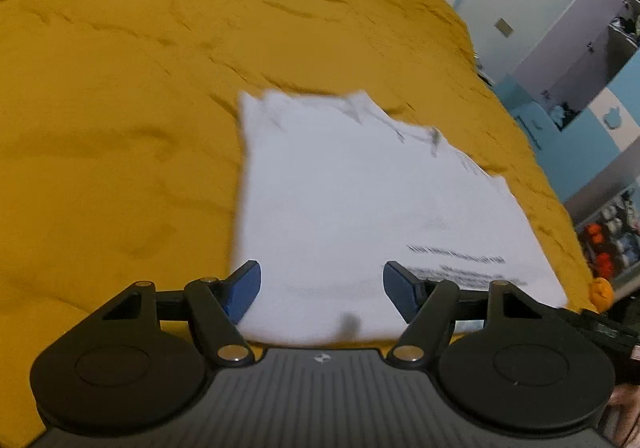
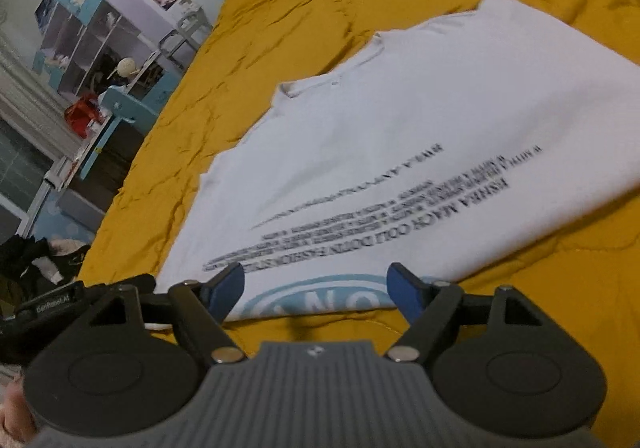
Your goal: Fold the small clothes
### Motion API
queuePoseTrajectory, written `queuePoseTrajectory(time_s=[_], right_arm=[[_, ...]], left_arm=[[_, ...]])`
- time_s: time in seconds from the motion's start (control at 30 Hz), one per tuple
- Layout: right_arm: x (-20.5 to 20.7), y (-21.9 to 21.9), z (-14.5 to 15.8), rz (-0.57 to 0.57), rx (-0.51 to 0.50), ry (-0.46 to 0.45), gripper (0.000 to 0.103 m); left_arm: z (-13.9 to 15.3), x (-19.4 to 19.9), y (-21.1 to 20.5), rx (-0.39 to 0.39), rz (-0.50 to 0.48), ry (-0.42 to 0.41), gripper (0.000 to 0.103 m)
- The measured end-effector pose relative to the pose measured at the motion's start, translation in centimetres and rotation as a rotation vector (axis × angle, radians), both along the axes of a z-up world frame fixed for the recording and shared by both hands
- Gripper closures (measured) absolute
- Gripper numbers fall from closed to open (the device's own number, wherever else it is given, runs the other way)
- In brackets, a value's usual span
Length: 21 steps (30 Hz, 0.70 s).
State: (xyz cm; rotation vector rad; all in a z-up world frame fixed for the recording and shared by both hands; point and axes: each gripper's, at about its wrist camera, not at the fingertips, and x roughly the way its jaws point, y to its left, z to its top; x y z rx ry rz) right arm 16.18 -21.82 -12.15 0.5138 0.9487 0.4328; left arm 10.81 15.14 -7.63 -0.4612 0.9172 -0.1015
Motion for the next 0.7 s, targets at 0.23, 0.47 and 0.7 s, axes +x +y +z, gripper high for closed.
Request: queuePoseTrajectory(time_s=[0.23, 0.47, 0.7], right_arm=[[-3.4, 9.0, 3.4, 0.314, -0.288, -0.275, 0.032], [-6.8, 18.4, 2.1, 0.568, -0.592, -0.479, 0.038], [-8.2, 23.2, -0.2, 0.655, -0.758, -0.595, 0.038]], left_arm=[[1.3, 1.3, 4.8, -0.009, 0.047, 0.018, 0.021], [-2.1, 4.4, 6.8, -0.132, 0.064, 0.096, 0.026], [-4.0, 8.5, 7.8, -0.21, 0.024, 0.087, 0.026]])
